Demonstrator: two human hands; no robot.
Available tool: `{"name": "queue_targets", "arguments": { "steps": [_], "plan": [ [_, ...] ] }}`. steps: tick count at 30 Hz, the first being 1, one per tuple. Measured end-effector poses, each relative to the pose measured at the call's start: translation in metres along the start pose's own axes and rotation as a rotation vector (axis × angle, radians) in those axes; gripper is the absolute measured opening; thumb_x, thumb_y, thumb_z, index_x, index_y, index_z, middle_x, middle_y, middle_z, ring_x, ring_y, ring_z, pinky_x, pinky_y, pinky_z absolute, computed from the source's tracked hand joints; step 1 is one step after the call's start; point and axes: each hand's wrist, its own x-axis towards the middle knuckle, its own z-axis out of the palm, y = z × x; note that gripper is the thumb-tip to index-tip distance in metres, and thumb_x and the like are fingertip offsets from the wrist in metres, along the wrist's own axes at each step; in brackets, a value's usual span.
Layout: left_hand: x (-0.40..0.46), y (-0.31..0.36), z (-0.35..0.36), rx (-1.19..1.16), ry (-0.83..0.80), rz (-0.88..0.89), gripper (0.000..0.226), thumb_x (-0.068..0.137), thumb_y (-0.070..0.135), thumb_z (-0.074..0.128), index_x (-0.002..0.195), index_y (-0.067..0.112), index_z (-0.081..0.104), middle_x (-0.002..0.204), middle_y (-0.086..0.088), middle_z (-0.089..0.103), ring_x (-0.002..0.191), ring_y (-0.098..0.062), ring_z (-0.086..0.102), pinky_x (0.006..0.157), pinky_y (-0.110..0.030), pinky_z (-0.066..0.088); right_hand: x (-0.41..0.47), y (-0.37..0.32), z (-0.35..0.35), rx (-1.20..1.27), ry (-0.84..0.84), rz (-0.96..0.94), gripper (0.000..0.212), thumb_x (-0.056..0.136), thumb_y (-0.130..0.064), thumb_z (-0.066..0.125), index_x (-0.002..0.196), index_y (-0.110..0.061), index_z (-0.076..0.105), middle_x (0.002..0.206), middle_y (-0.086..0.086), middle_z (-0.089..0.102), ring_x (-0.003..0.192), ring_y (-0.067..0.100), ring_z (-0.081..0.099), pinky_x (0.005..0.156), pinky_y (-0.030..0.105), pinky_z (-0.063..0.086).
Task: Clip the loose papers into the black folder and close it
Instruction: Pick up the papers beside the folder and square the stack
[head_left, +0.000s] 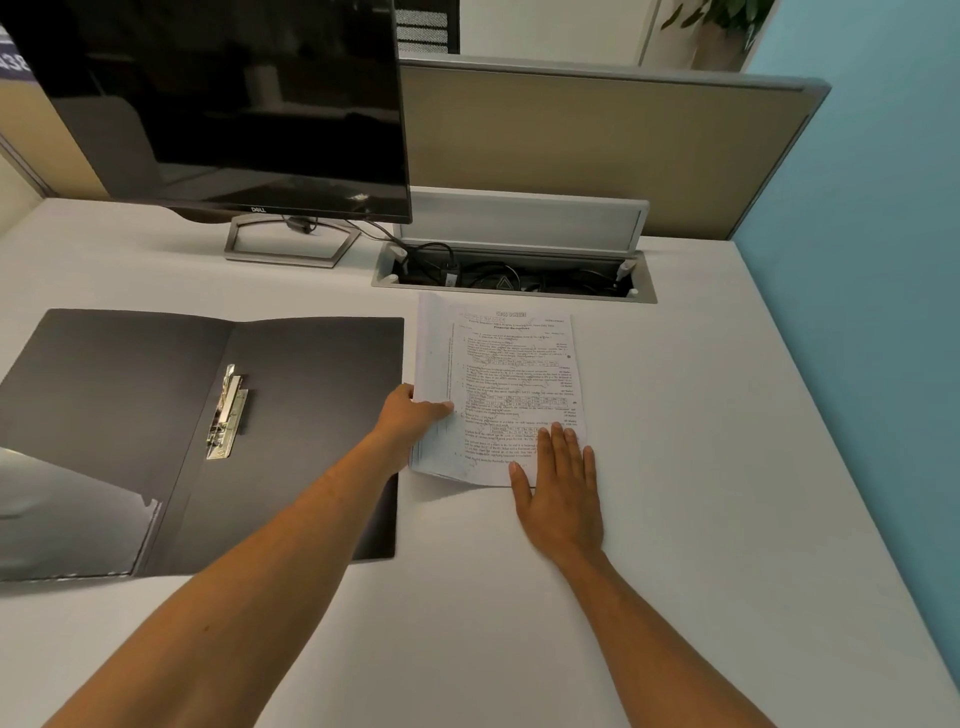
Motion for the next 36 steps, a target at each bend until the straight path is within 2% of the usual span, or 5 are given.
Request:
{"name": "queue_targets", "arguments": {
  "steps": [14, 18, 23, 29, 36],
  "plan": [
    [-0.015, -0.007, -0.01, -0.031, -0.072, 0.225, 0.046, 0.087, 0.009, 0.067, 0.124, 0.025, 0.045, 0.118, -0.002, 0.06, 0.101, -0.022, 0.063, 0.09, -0.053, 0.054, 0.0, -0.006, -0.008, 0.276, 0.046, 0.091, 0.064, 0.093, -0.053, 0.039, 0.143, -0.013, 0.04, 0.153, 0.005, 0.035, 0.144, 0.019, 0.025, 0.121, 0.035, 0.011],
    [-0.019, -0.008, -0.029, -0.075, -0.09, 0.277, 0.042, 0.086, 0.009, 0.068, 0.119, 0.026, 0.047, 0.117, 0.0, 0.062, 0.102, -0.021, 0.065, 0.087, -0.05, 0.056, 0.007, -0.025, -0.023, 0.589, 0.18, 0.25, 0.051, 0.091, -0.045, 0.056, 0.133, -0.016, 0.049, 0.137, 0.003, 0.052, 0.124, 0.019, 0.048, 0.102, 0.033, 0.044],
    [-0.029, -0.005, -0.064, -0.166, -0.128, 0.33, 0.042, 0.084, 0.008, 0.07, 0.115, 0.03, 0.051, 0.118, -0.002, 0.065, 0.102, -0.026, 0.067, 0.085, -0.051, 0.057, 0.035, -0.043, -0.057, 1.006, 0.24, 0.496, 0.046, 0.092, -0.04, 0.058, 0.13, -0.017, 0.047, 0.121, -0.003, 0.054, 0.101, 0.013, 0.055, 0.074, 0.017, 0.048],
    [-0.046, 0.002, -0.117, -0.216, -0.18, 0.39, 0.045, 0.084, 0.005, 0.069, 0.117, 0.028, 0.05, 0.115, -0.002, 0.065, 0.098, -0.026, 0.069, 0.076, -0.044, 0.06, 0.075, -0.043, -0.077, 1.511, -0.184, 0.429, 0.042, 0.087, -0.029, 0.065, 0.126, -0.015, 0.056, 0.116, 0.01, 0.07, 0.102, 0.031, 0.068, 0.09, 0.052, 0.054],
    [-0.055, -0.003, -0.161, -0.139, -0.203, 0.446, 0.05, 0.081, 0.013, 0.071, 0.122, 0.029, 0.049, 0.118, -0.004, 0.063, 0.102, -0.028, 0.067, 0.08, -0.046, 0.059, 0.092, -0.081, -0.105, 1.608, -0.471, 0.113, 0.044, 0.087, -0.001, 0.06, 0.13, -0.008, 0.054, 0.128, 0.014, 0.063, 0.114, 0.036, 0.061, 0.094, 0.056, 0.049]
  ]
}}
